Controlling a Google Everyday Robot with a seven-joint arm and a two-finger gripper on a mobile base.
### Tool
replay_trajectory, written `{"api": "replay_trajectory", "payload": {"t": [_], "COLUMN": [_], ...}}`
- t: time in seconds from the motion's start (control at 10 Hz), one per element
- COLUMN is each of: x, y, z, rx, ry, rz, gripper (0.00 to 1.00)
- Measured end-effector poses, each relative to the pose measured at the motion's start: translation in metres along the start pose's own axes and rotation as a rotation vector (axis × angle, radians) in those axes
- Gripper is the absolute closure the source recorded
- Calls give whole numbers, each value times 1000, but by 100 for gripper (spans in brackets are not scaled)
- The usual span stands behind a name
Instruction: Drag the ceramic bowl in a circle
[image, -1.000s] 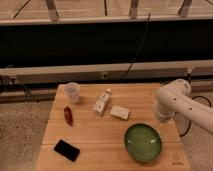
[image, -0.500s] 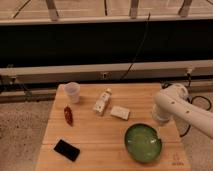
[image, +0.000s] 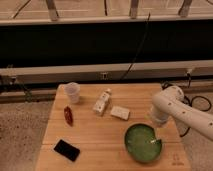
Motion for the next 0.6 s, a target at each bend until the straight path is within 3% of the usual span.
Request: {"api": "replay_trajectory", "payload": {"t": [0.3, 0.6], "x": [-4, -6], "y": [-2, -6], "z": [17, 18], "rx": [-14, -18], "ry": [-10, -9], "rz": [3, -16], "gripper": [20, 20]}}
